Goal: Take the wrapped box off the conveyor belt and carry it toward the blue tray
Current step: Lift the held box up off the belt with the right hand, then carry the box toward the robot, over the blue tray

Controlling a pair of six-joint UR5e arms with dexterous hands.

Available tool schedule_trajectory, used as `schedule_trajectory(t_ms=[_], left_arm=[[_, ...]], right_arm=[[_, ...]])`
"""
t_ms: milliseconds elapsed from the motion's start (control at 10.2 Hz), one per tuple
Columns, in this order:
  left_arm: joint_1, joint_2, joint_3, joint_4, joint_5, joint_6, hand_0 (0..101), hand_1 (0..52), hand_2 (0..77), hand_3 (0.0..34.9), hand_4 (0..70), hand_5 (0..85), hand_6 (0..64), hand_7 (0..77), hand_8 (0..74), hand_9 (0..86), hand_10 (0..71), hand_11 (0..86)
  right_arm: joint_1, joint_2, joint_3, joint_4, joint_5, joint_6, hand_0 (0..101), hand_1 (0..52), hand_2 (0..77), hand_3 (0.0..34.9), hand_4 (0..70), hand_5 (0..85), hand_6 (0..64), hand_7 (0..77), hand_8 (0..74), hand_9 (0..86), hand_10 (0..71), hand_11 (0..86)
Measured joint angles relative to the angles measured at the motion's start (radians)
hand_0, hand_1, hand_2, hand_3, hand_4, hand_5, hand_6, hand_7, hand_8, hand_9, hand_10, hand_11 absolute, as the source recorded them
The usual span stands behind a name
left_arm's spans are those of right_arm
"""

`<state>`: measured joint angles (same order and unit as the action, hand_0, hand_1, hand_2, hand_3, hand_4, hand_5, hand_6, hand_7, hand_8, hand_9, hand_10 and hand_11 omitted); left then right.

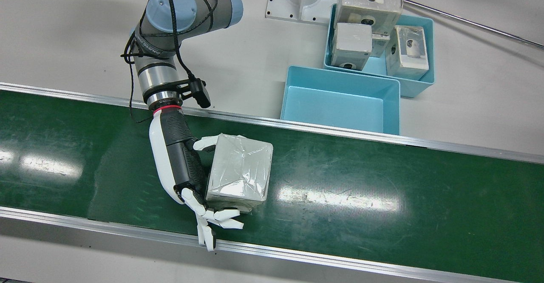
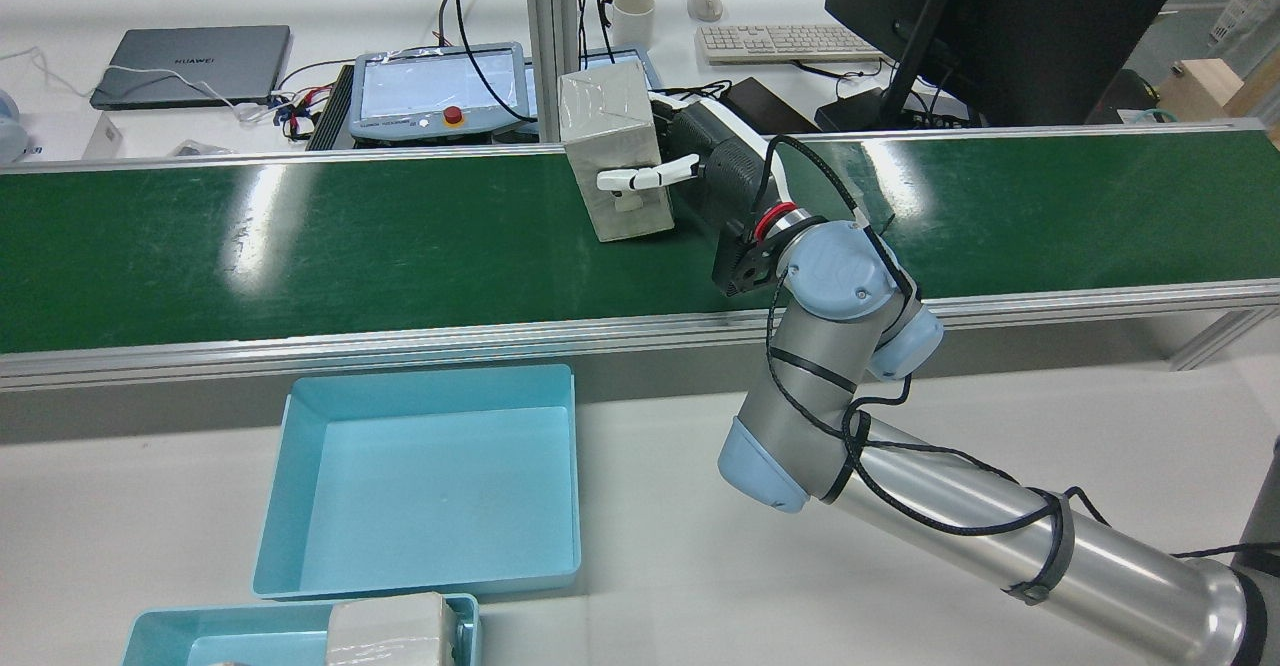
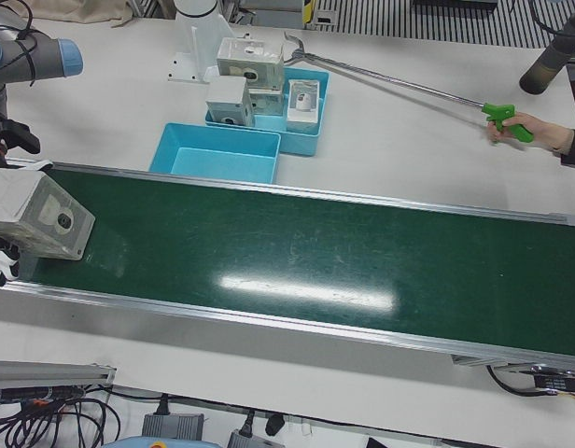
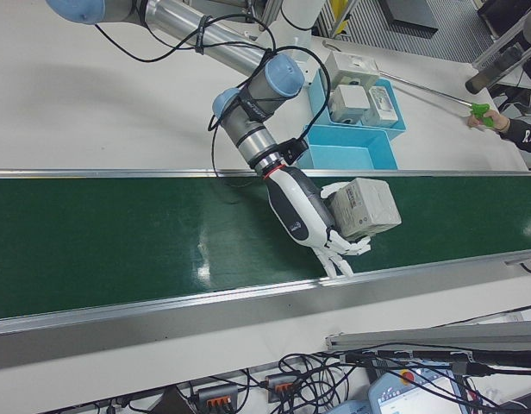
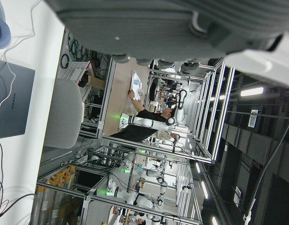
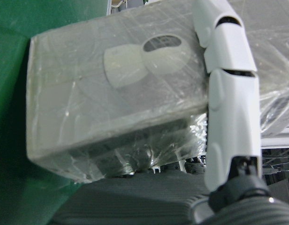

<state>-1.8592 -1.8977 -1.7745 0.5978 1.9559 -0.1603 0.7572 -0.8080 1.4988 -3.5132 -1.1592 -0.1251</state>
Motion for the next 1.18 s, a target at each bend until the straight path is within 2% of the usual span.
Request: schedule_trajectory(t_ms=[98,197,295,492,590,689,787,885,984,1082,1180], left_arm=[[0.0,0.0,0.0,0.0,0.0,0.0,0,0.0,0.5,0.0,0.0,1.1,0.5,0.5,0.5,0.5,0.5,0.5],[0.0,0.0,0.0,0.0,0.0,0.0,0,0.0,0.5,0.0,0.0,1.1,0.5,0.5,0.5,0.5,0.5,0.5],[0.0,0.0,0.0,0.0,0.0,0.0,0,0.0,1.1,0.0,0.0,1.1,0.5,0.5,0.5,0.5,0.5,0.5],[0.0,0.0,0.0,0.0,0.0,0.0,0,0.0,1.1,0.0,0.0,1.1,0.5,0.5,0.5,0.0,0.5,0.5],[0.0,0.0,0.0,0.0,0.0,0.0,0,0.0,1.1,0.0,0.0,1.1,0.5,0.5,0.5,0.0,0.5,0.5],[0.0,0.0,0.0,0.0,0.0,0.0,0,0.0,1.1,0.0,0.0,1.1,0.5,0.5,0.5,0.0,0.0,0.5],[0.0,0.0,0.0,0.0,0.0,0.0,0,0.0,0.5,0.0,0.0,1.1,0.5,0.5,0.5,0.0,0.5,0.5],[0.0,0.0,0.0,0.0,0.0,0.0,0,0.0,0.5,0.0,0.0,1.1,0.5,0.5,0.5,0.5,0.5,0.5],[0.0,0.0,0.0,0.0,0.0,0.0,0,0.0,1.1,0.0,0.0,1.1,0.0,0.5,0.5,0.5,0.5,0.5],[0.0,0.0,0.0,0.0,0.0,0.0,0,0.0,1.1,0.0,0.0,1.1,0.5,0.5,0.5,0.5,0.5,0.5],[0.0,0.0,0.0,0.0,0.0,0.0,0,0.0,1.1,0.0,0.0,1.1,0.5,0.5,0.5,0.5,0.5,0.5]], right_arm=[[0.002,0.006,0.0,-0.021,0.002,0.001,51,18.0,23.5,0.0,19.6,40.9,25.1,28.9,21.3,3.8,0.0,10.4],[0.004,0.016,0.001,-0.046,0.002,0.001,49,7.1,31.6,0.0,22.4,44.7,30.0,32.2,30.5,14.2,0.0,24.0],[0.007,0.028,0.006,-0.074,0.002,0.001,46,3.3,35.5,0.0,23.5,46.9,33.8,34.4,38.7,23.5,0.0,36.5],[0.013,0.047,0.037,-0.107,0.002,0.0,46,3.3,35.5,0.0,23.5,46.9,33.8,34.4,38.7,23.5,0.0,36.5],[0.014,0.059,0.063,-0.122,0.001,-0.001,43,2.2,35.5,0.0,24.0,47.5,37.6,36.0,50.2,33.8,19.1,50.2],[0.015,0.082,0.087,-0.147,-0.001,-0.001,43,2.2,35.5,0.0,24.0,47.5,37.6,36.0,53.5,34.9,27.3,57.3],[0.012,0.116,0.103,-0.175,-0.004,-0.002,43,2.2,35.5,0.0,24.0,47.5,37.6,36.0,53.5,34.9,27.3,57.3],[-0.001,0.151,0.116,-0.2,-0.005,-0.003,40,1.1,36.5,0.0,24.0,50.2,40.4,38.2,59.4,36.5,38.2,68.7],[-0.025,0.181,0.126,-0.22,-0.006,-0.003,40,1.1,36.5,0.0,24.0,50.2,40.4,38.2,59.4,36.5,38.2,68.7],[-0.055,0.214,0.132,-0.248,-0.007,-0.003,40,1.1,36.5,0.0,24.0,50.2,42.0,38.7,62.2,39.3,52.4,70.9],[-0.087,0.249,0.135,-0.285,-0.009,0.0,41,1.1,36.5,0.0,24.5,50.7,42.5,39.3,63.3,39.3,59.5,70.4]])
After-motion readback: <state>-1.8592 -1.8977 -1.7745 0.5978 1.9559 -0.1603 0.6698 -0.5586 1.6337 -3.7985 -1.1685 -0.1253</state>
